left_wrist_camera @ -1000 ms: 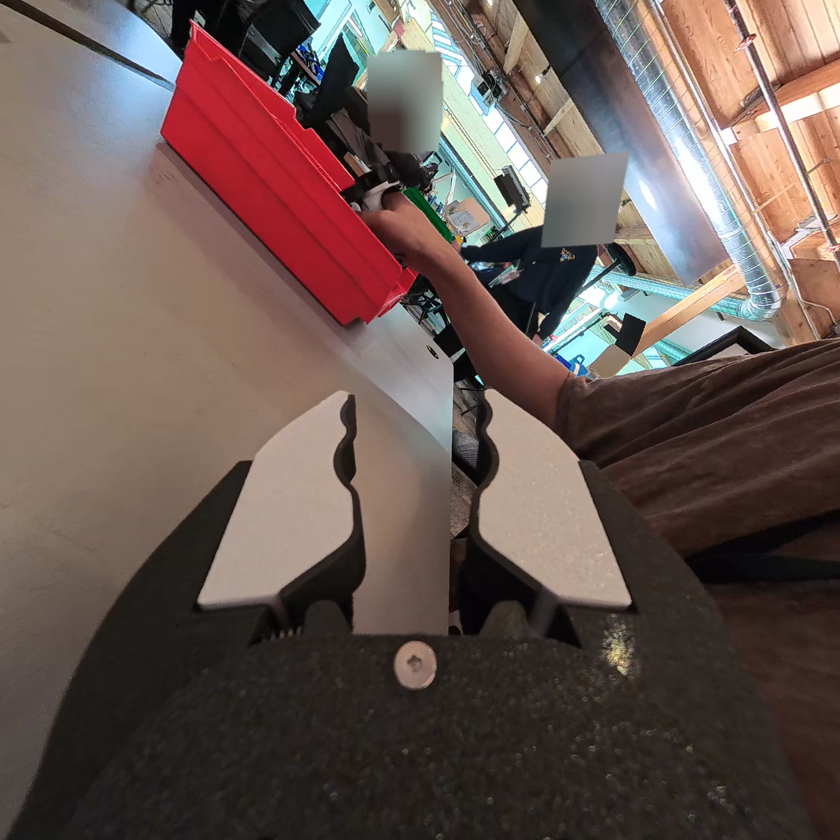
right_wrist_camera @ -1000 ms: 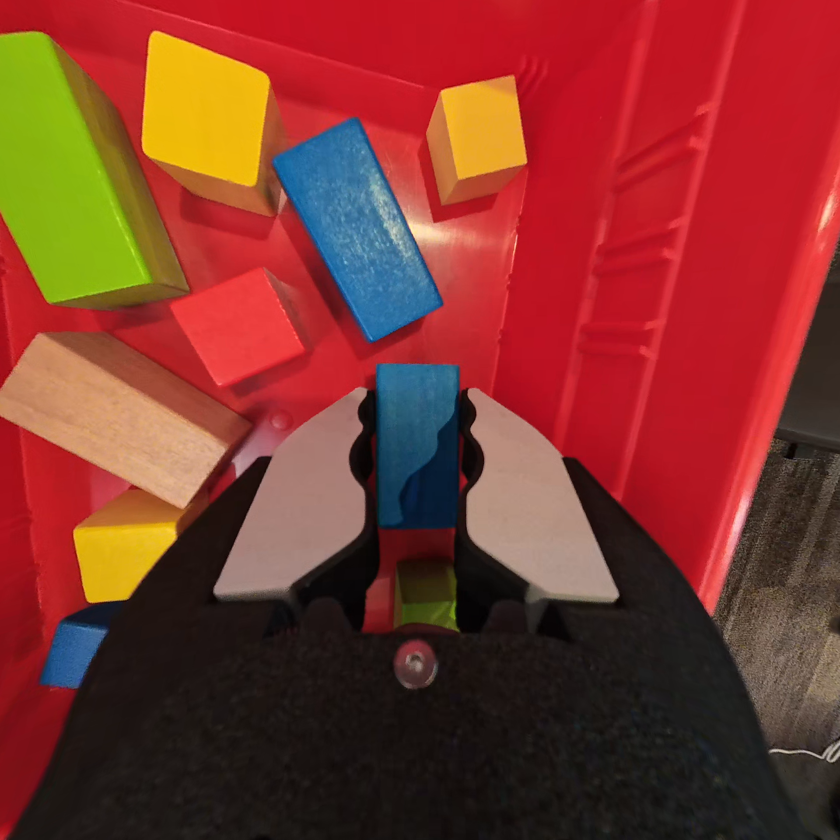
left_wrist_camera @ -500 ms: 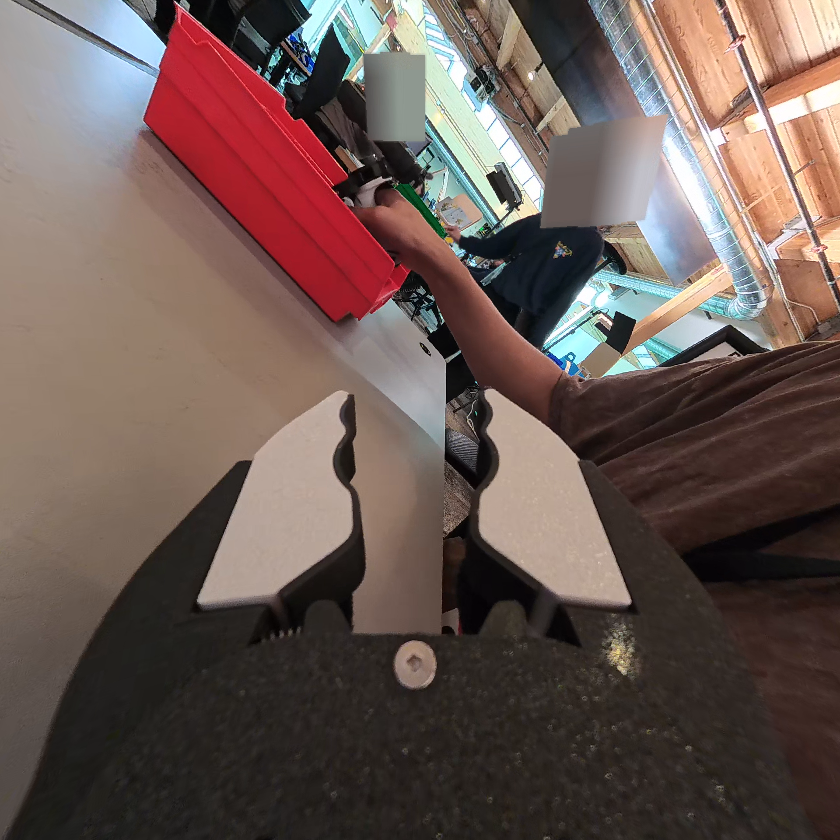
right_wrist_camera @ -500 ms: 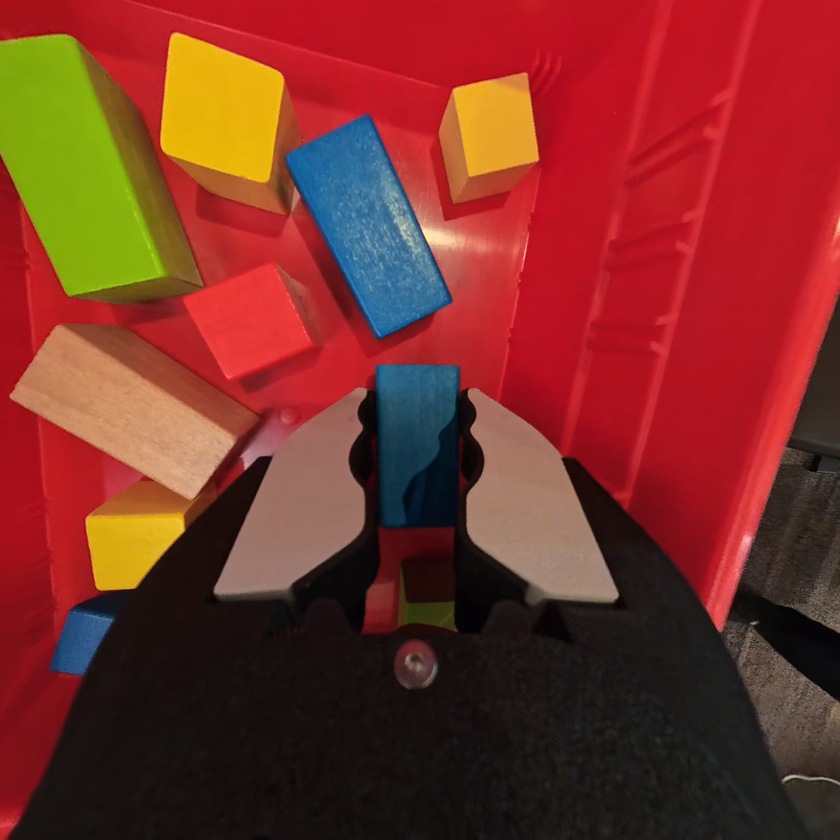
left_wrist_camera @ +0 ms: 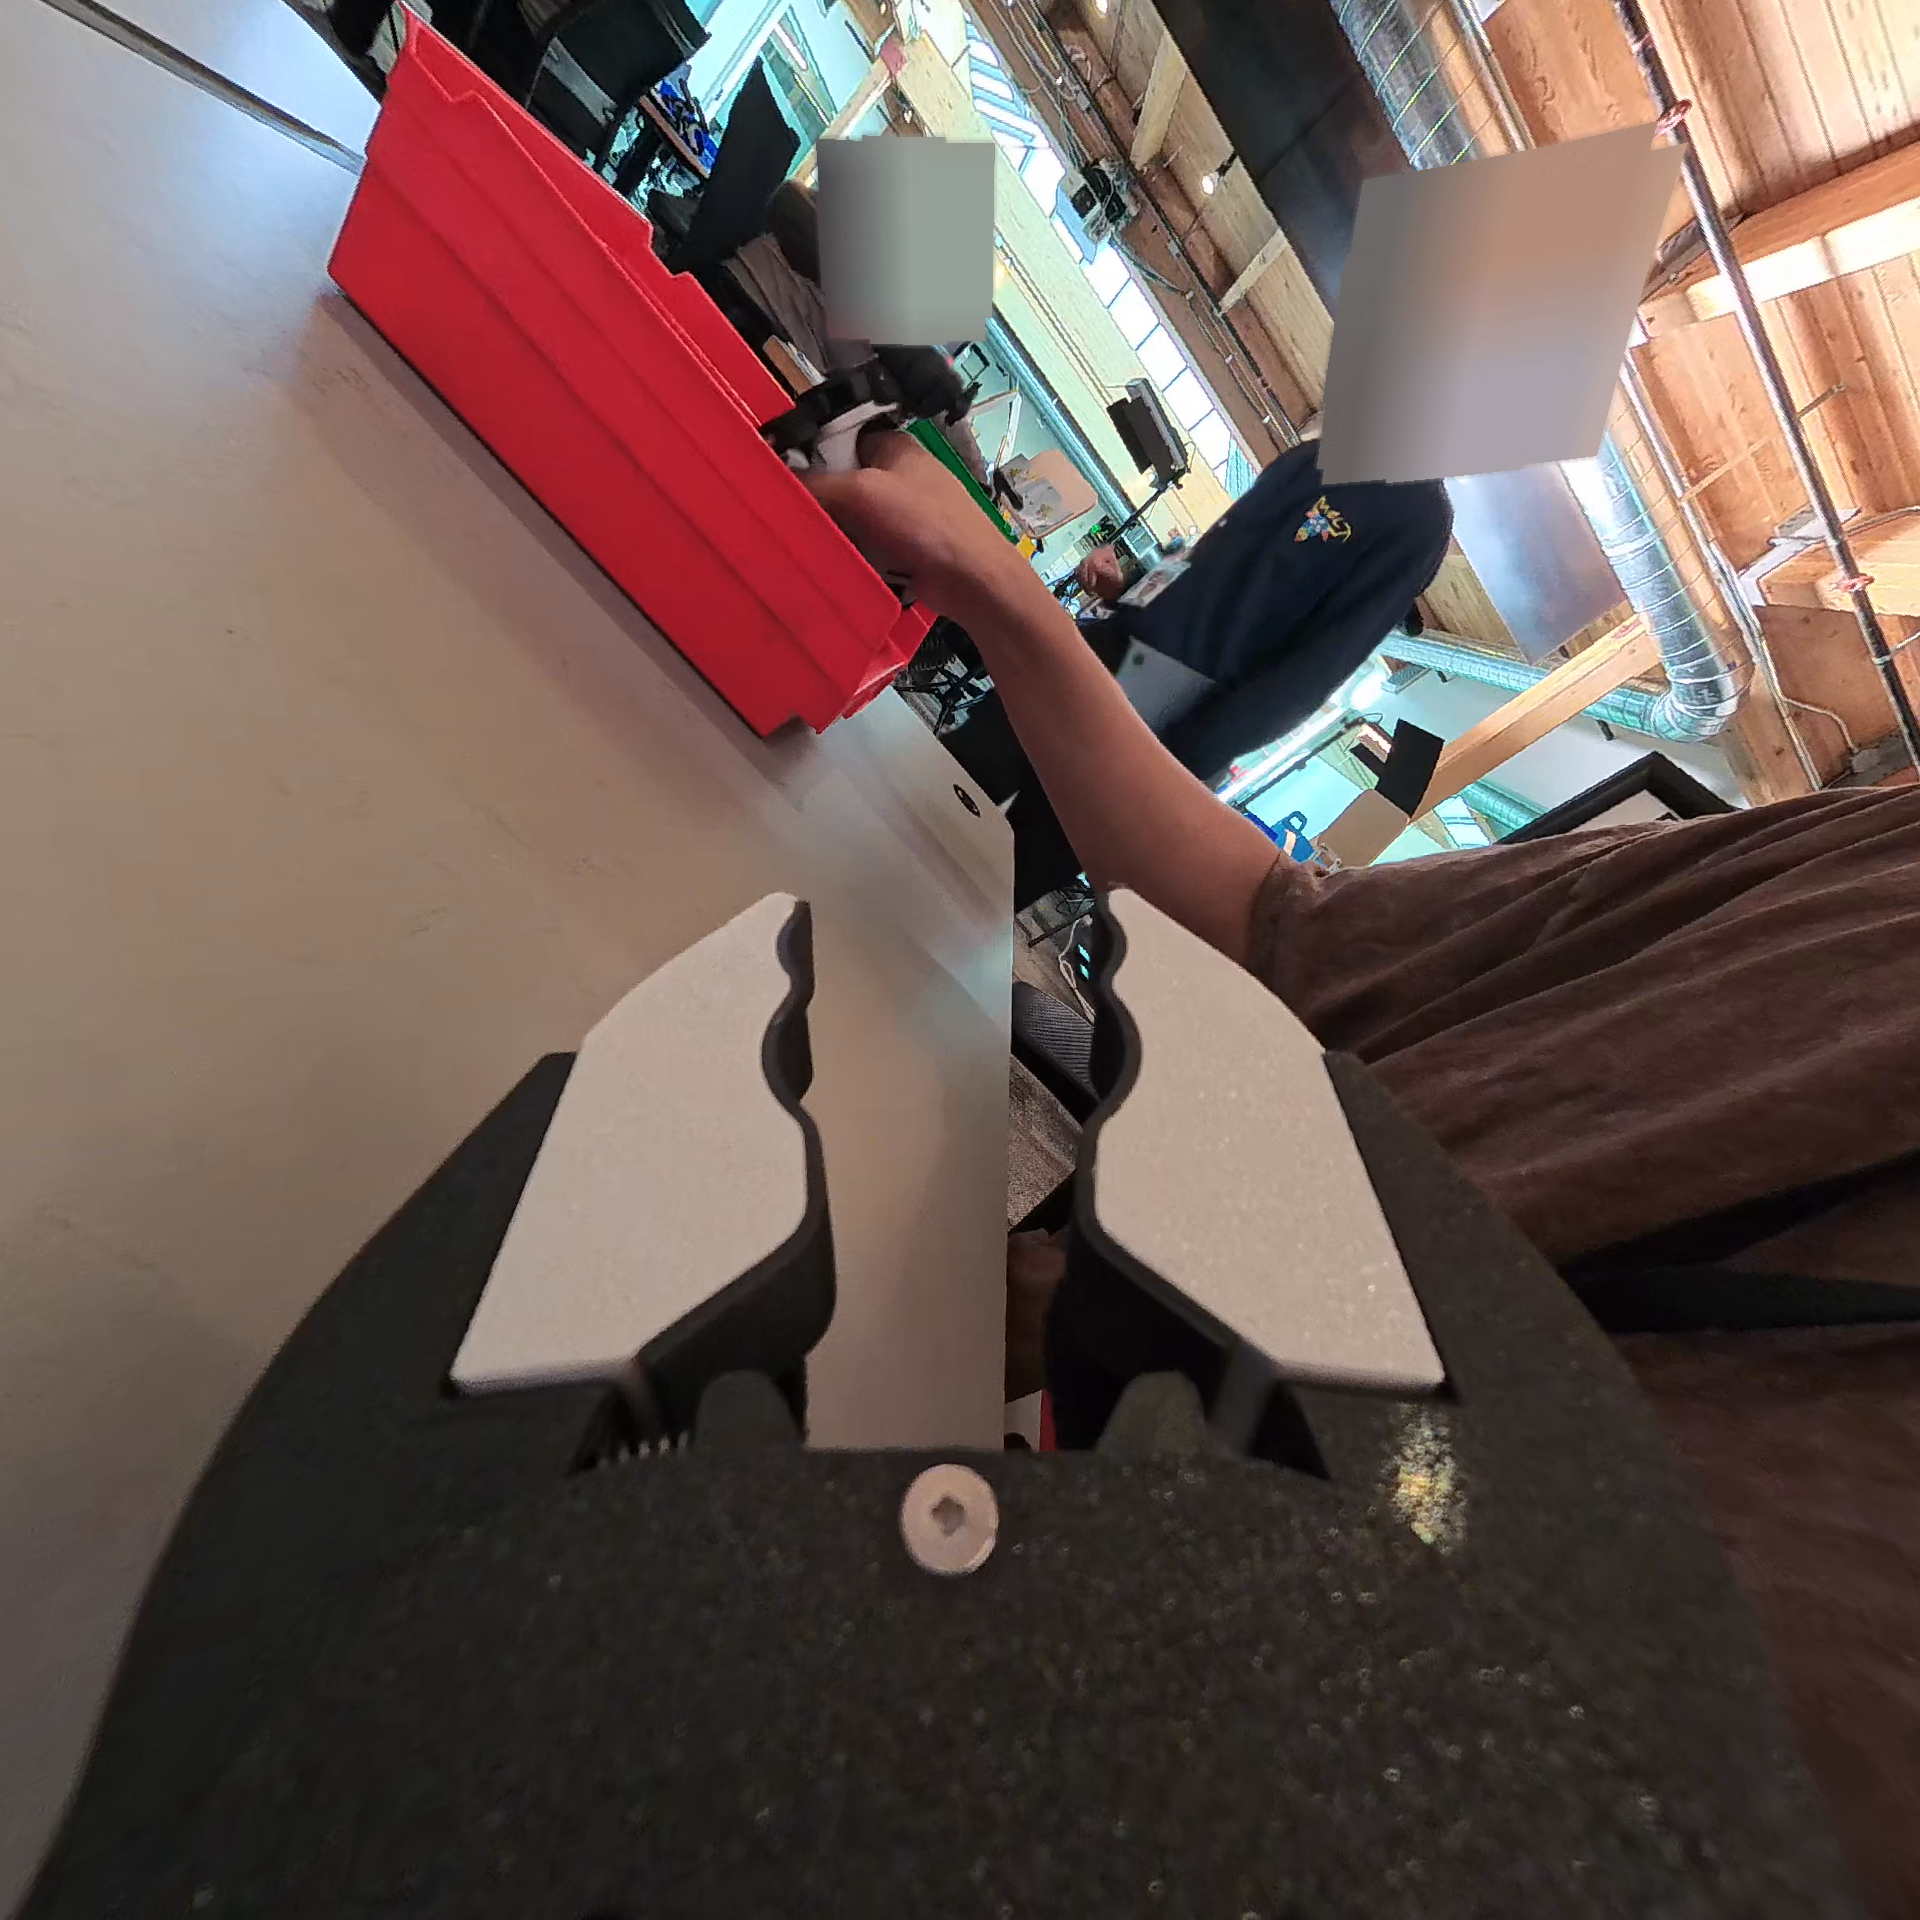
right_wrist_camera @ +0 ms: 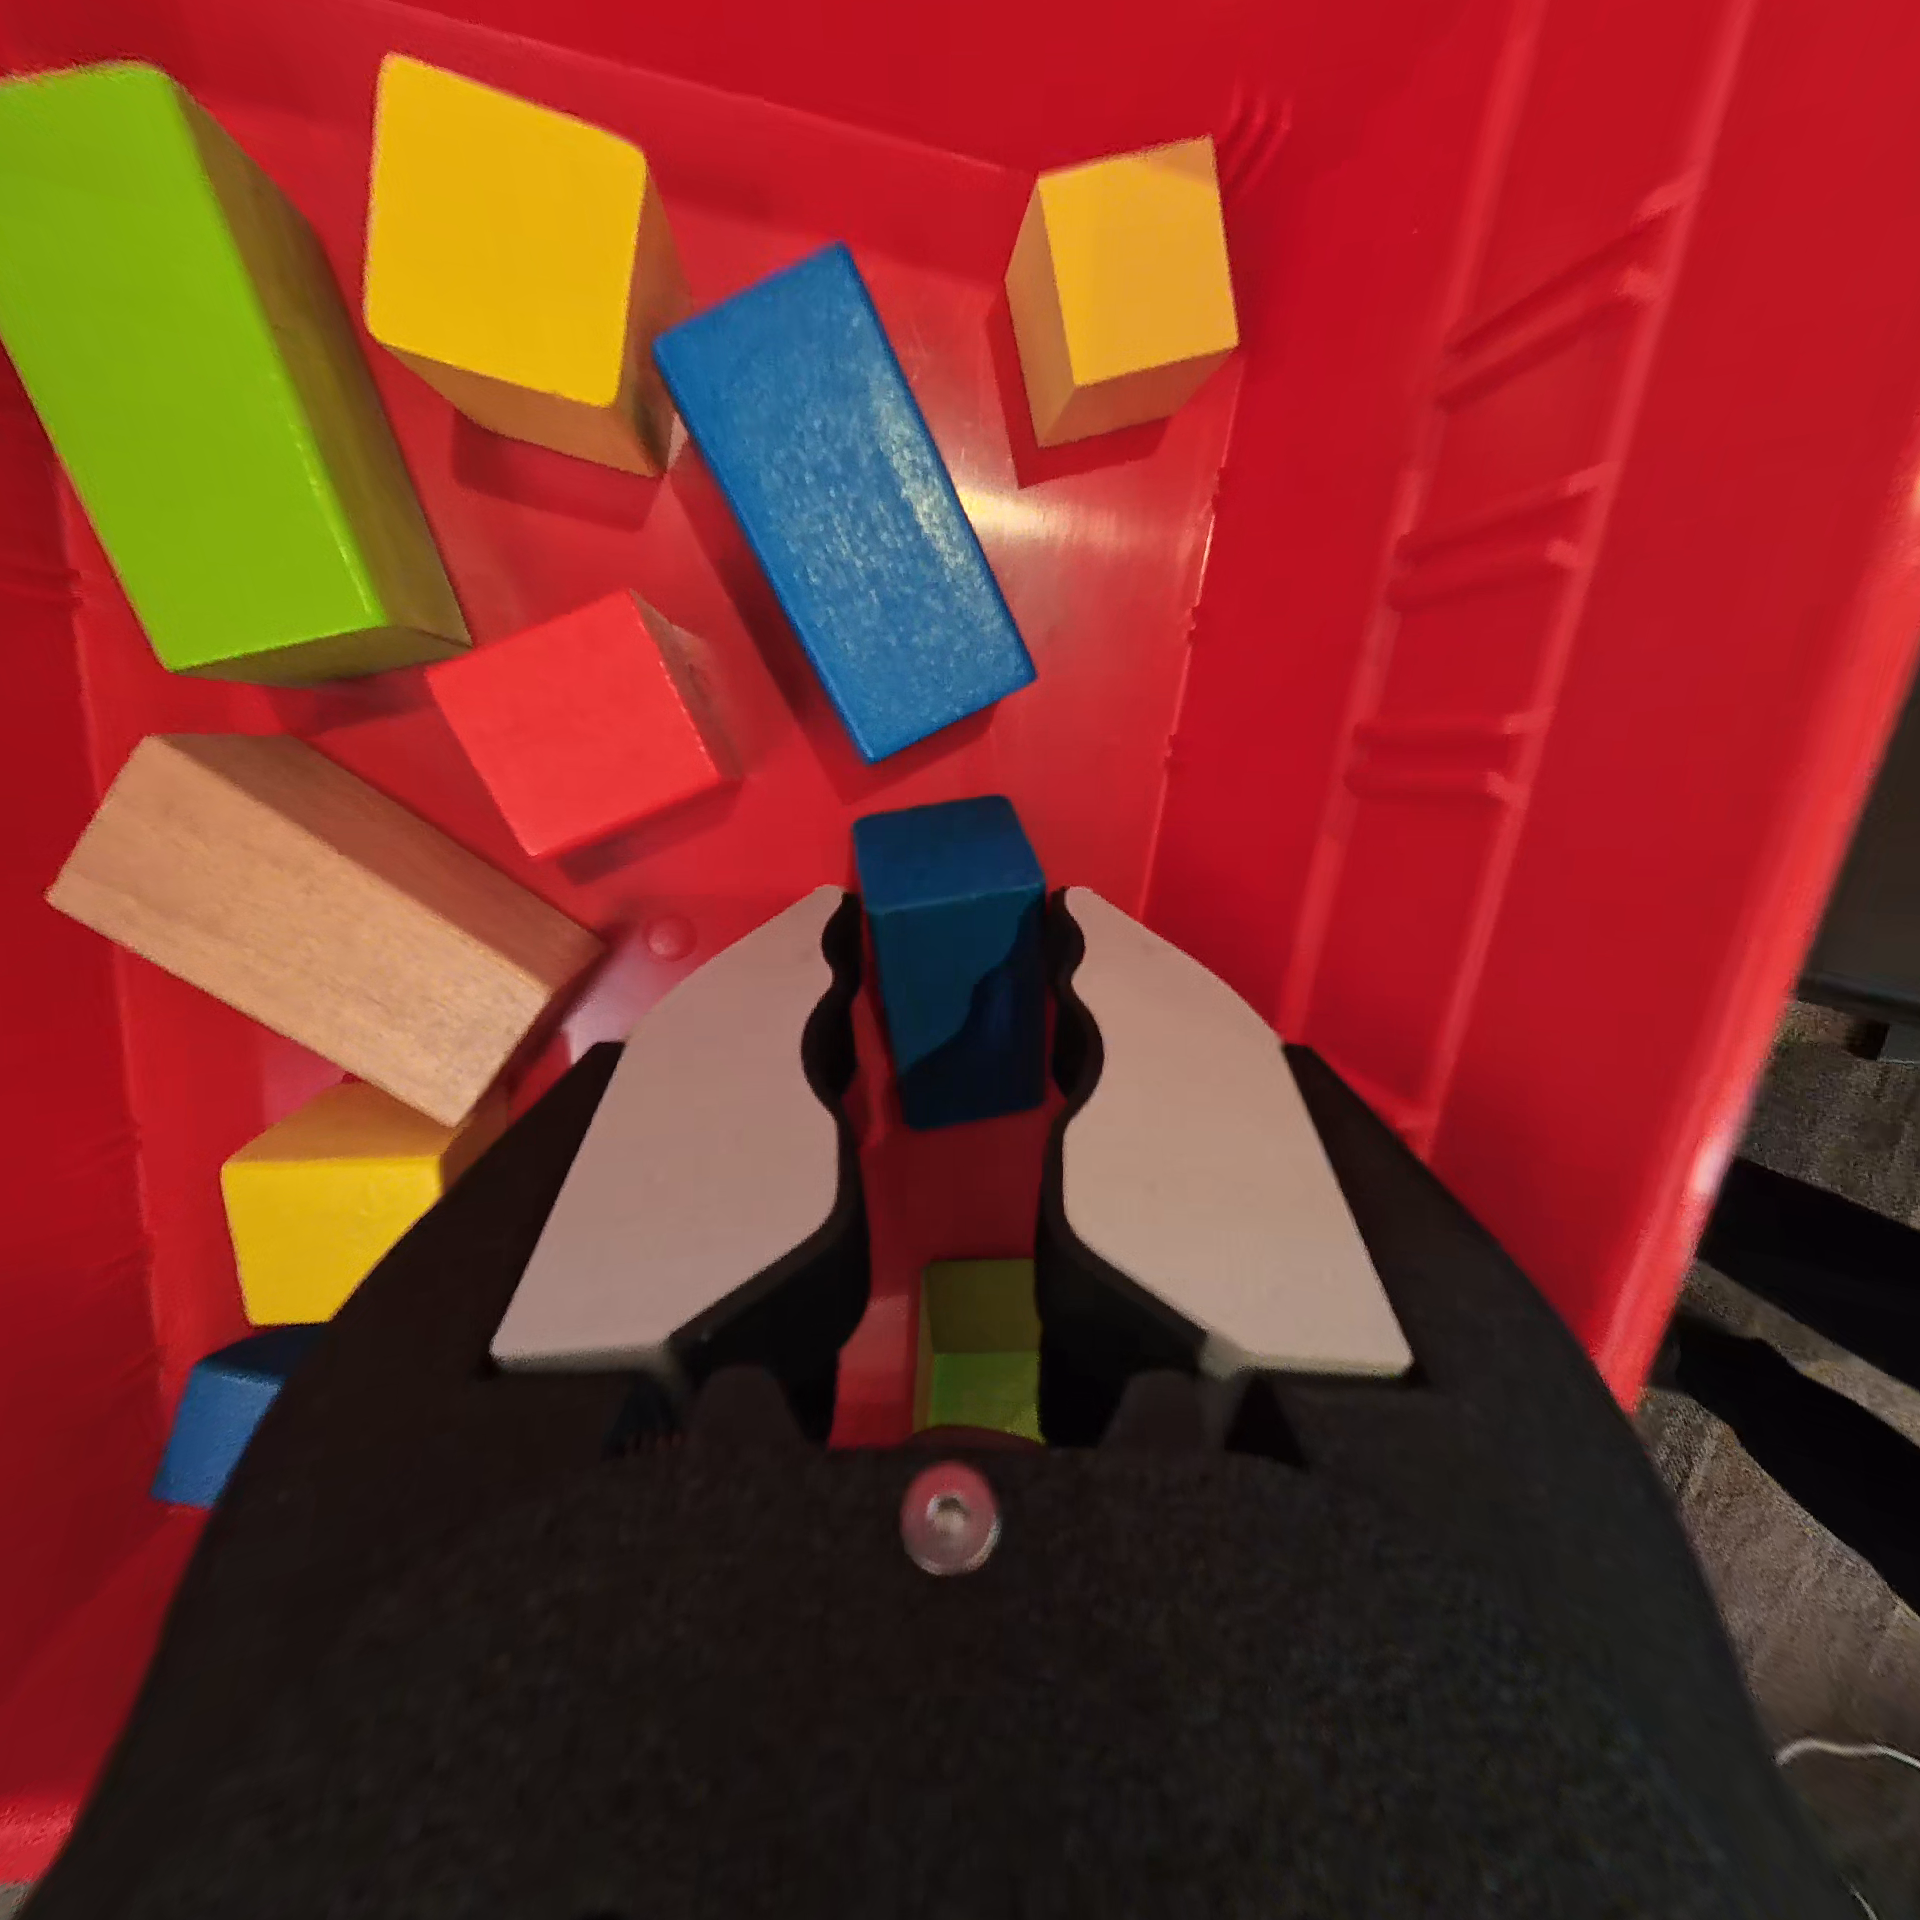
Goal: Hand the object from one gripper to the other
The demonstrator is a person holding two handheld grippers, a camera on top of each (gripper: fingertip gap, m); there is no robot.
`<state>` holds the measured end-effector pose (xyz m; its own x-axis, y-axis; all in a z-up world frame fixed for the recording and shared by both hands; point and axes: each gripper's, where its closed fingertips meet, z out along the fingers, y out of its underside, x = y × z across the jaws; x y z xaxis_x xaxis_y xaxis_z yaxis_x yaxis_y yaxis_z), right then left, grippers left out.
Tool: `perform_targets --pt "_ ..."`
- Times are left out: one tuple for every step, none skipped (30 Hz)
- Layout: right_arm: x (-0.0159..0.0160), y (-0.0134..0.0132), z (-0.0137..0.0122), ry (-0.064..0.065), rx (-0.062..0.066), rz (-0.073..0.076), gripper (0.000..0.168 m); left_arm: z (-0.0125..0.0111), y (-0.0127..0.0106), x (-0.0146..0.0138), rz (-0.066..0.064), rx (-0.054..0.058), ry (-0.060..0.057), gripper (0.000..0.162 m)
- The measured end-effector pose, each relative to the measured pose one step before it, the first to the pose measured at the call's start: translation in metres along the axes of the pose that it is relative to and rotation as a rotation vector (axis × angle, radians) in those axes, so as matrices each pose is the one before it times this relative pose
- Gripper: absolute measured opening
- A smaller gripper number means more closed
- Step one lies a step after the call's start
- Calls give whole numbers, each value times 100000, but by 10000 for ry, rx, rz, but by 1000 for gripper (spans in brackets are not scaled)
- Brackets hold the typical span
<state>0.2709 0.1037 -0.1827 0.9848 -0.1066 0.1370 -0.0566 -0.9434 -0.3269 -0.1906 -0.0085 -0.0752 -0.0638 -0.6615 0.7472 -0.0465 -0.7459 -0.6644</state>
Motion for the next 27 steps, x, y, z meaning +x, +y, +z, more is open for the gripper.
perform_targets --pt "1 -274 -675 46 233 55 35 4 18 -21 11 -9 -15 51" --pt "6 -439 -1121 100 348 22 36 -5 26 -54 15 -21 -33 51" --pt "-3 -605 -1653 155 464 -28 38 -27 22 -98 22 -23 -59 51" --pt "-174 -878 -2143 123 695 -91 39 -41 21 -114 35 -15 -70 51" --pt "-305 -1078 -2458 120 903 -99 39 -53 -7 -101 43 -3 -67 51" --pt "-604 -1167 -2523 -12 1012 -115 38 -50 -19 -97 41 1 -71 51" --pt "-1008 -1159 -2377 -154 1066 -129 37 -32 -11 -122 45 -1 -82 51" --pt "-1387 -1010 -2045 -269 1083 -101 37 -16 -20 -111 63 6 -73 51" --pt "-1970 -779 -1649 -509 1063 -70 37 19 -5 -87 74 -2 -75 51" --pt "-2530 -452 -1257 -741 1005 26 37 46 31 -124 93 -20 -103 51" --pt "-2938 -73 -914 -892 922 206 37 70 70 -114 128 -42 -131 51" --pt "-3230 259 -622 -1011 876 380 37 105 35 -63 189 -41 -136 52" --pt "-3330 466 -458 -1087 839 389 37 96 29 -45 247 -43 -178 52" --pt "-2866 688 -278 -850 706 320 37 95 41 -30 312 -79 -220 52" --pt "-2242 839 -174 -553 557 295 37 71 87 -6 376 -139 -255 53" --pt "-1921 965 -78 -540 424 111 37 56 169 -25 404 -258 -300 54" --pt "-1325 1187 -35 -327 151 -43 37 27 270 51 381 -401 -274 54" --pt "-708 1202 -63 -47 -60 -69 37 -6 255 204 327 -447 -177 54" --pt "-625 869 -95 -97 -42 -86 38 -107 218 263 279 -450 -148 53" --pt "-652 443 -66 -200 43 -57 38 -295 235 72 235 -485 -290 52" --pt "-512 208 5 -192 -9 -82 38 -521 259 -234 204 -492 -501 48" --pt "-391 101 72 -170 -153 -131 38 -792 251 -415 195 -470 -604 48" --pt "-281 -6 60 -126 -113 -215 37 -1106 211 -553 160 -417 -609 48" --pt "-120 -26 65 -57 -20 -256 37 -1318 255 -888 76 -416 -658 48" --pt "-4 180 79 -20 -92 -141 37 -1413 371 -1466 -89 -474 -802 49" --pt "-35 321 62 -54 -164 47 37 -1331 628 -1982 -212 -628 -847 49" --pt "-146 233 46 -112 -107 160 36 -1108 847 -2179 -208 -776 -741 53"
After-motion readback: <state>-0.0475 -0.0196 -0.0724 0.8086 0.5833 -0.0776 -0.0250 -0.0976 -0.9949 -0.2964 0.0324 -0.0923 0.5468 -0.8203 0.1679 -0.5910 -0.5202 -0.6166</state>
